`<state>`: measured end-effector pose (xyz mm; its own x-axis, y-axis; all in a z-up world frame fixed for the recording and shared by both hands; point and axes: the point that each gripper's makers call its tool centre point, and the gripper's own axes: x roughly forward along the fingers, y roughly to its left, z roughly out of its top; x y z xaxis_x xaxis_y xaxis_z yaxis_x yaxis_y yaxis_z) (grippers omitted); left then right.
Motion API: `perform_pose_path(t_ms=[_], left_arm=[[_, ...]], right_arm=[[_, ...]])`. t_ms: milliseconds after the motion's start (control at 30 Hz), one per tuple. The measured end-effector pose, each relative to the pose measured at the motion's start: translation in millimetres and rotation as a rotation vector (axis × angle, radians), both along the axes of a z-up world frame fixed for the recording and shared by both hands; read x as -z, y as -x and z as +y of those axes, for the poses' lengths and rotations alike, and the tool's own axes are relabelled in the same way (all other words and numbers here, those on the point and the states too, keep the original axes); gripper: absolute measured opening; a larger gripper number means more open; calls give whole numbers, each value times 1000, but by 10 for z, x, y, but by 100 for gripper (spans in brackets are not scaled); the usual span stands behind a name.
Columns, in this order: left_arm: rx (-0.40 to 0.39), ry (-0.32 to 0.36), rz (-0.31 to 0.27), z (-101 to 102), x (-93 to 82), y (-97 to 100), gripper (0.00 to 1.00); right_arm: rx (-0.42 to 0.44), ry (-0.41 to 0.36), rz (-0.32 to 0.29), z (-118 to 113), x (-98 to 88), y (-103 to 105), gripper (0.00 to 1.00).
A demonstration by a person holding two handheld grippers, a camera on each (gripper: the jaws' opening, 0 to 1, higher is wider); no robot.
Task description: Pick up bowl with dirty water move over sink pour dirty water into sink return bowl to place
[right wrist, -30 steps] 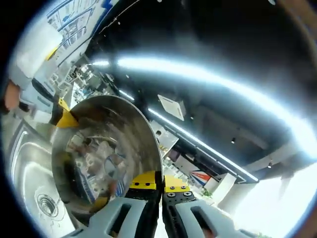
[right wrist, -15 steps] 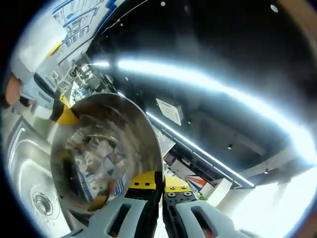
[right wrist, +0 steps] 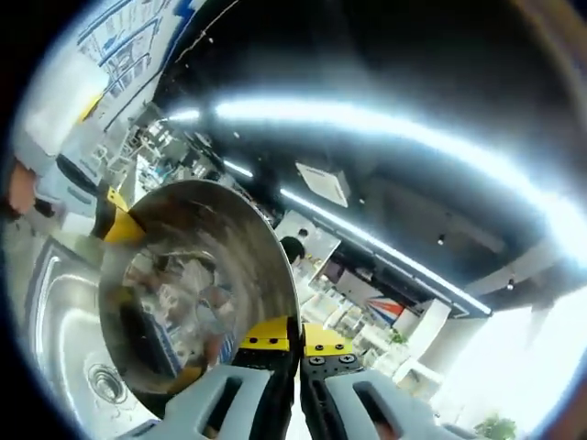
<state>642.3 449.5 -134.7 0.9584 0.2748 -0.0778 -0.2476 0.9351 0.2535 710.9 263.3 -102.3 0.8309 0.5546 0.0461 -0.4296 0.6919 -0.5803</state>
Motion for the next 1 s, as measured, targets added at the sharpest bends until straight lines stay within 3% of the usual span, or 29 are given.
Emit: perform_pose_path(t_ms=[67, 167, 400, 600, 700, 800, 1000], left_arm=[[20, -3, 53, -87, 96, -11, 0], [38, -5, 95, -182, 168, -56, 0], [124, 56, 148, -514, 305, -110, 0], [191, 81, 223, -912, 465, -166, 0], [235, 111, 250, -1150, 532, -191, 0], [256, 104, 267, -1286, 555, -241, 0], [336, 116, 309, -1754, 615, -331, 0]], right_arm=[[10, -7, 68, -80, 106, -35, 0], [22, 6, 79, -193, 165, -39, 0], [68, -9, 209, -553, 315, -45, 0], [122, -4, 312, -929, 436, -19, 0], [157, 4, 344, -1160, 493, -8, 0], [188, 2, 367, -1392, 541, 20, 0], [247, -22, 430, -1846, 669, 59, 0]])
